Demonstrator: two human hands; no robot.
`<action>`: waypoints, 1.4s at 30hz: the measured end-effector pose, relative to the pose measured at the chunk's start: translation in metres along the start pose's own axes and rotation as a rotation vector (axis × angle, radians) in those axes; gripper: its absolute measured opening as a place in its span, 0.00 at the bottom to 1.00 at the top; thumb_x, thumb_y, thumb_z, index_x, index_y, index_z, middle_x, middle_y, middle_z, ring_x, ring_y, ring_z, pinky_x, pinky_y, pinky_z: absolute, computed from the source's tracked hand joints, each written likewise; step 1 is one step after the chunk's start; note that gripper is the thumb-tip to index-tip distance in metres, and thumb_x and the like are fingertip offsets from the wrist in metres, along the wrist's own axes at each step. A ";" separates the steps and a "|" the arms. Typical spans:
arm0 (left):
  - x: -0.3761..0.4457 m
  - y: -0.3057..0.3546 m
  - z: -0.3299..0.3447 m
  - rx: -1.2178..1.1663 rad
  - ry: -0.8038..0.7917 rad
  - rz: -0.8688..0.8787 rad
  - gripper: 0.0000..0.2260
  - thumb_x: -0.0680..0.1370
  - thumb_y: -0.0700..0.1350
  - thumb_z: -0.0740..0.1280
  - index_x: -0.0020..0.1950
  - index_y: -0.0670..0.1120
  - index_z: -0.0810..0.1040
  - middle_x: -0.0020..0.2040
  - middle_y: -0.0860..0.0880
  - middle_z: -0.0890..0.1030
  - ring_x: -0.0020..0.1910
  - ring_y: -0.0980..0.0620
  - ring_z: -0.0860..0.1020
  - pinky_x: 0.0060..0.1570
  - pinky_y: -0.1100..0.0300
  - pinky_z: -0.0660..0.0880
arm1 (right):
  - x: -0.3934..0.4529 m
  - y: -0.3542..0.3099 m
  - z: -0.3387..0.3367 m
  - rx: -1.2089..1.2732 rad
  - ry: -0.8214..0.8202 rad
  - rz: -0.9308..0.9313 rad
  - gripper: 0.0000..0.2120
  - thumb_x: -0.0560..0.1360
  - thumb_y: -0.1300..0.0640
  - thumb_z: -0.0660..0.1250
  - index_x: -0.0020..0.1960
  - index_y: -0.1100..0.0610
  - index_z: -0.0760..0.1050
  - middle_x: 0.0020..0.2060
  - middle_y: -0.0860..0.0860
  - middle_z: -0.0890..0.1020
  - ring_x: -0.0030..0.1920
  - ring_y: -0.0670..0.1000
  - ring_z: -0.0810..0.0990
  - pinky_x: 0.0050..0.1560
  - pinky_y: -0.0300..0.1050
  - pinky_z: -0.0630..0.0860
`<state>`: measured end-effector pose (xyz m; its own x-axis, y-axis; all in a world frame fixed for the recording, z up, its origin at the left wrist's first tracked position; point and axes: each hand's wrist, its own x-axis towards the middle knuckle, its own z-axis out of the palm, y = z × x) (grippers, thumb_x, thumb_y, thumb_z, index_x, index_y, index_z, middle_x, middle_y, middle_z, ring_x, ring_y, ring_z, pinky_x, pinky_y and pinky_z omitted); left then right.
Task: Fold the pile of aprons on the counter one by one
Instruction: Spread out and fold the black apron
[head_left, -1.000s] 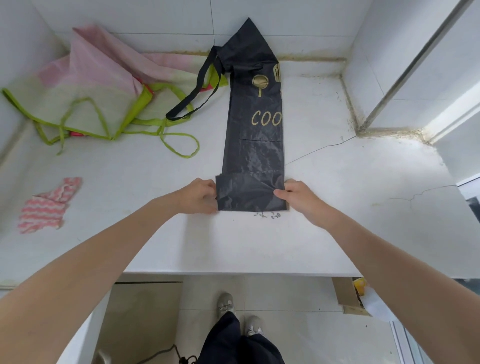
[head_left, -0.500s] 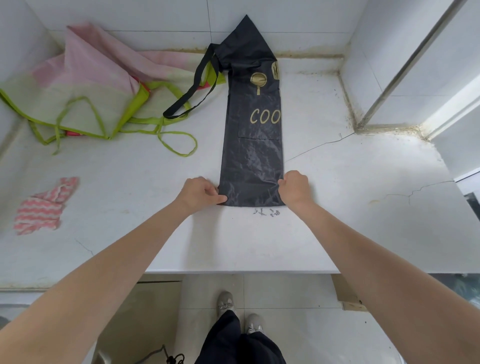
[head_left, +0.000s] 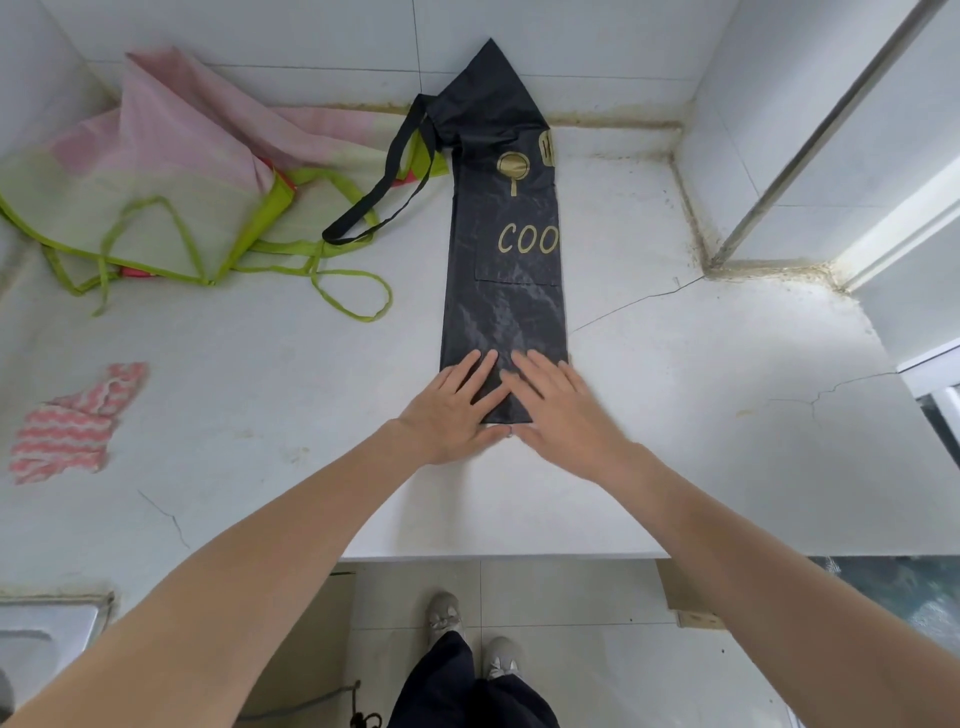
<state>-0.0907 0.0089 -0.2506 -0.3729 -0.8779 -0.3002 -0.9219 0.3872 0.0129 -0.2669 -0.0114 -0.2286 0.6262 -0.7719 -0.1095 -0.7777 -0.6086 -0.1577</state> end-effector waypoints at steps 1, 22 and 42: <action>0.000 0.000 0.000 -0.021 -0.004 0.006 0.47 0.61 0.70 0.18 0.77 0.52 0.39 0.77 0.44 0.38 0.76 0.46 0.40 0.74 0.53 0.43 | -0.003 0.004 0.004 -0.012 -0.107 0.018 0.32 0.80 0.46 0.57 0.77 0.55 0.49 0.77 0.54 0.49 0.77 0.54 0.46 0.75 0.52 0.46; -0.034 -0.047 -0.024 -0.793 0.147 -0.440 0.10 0.77 0.44 0.66 0.55 0.41 0.80 0.42 0.45 0.80 0.43 0.48 0.77 0.40 0.63 0.70 | 0.016 0.006 -0.022 0.856 -0.046 0.623 0.10 0.82 0.57 0.52 0.56 0.58 0.71 0.48 0.54 0.72 0.38 0.55 0.78 0.29 0.36 0.73; -0.029 -0.019 -0.001 -0.032 -0.053 0.012 0.47 0.61 0.71 0.19 0.77 0.51 0.37 0.77 0.45 0.39 0.76 0.46 0.40 0.73 0.54 0.41 | 0.017 -0.009 -0.022 0.621 -0.018 0.653 0.12 0.80 0.60 0.57 0.61 0.64 0.63 0.49 0.60 0.74 0.45 0.61 0.77 0.38 0.48 0.73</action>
<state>-0.0624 0.0264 -0.2415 -0.3783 -0.8571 -0.3496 -0.9208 0.3871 0.0473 -0.2504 -0.0228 -0.2074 0.0746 -0.9230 -0.3774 -0.8124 0.1632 -0.5598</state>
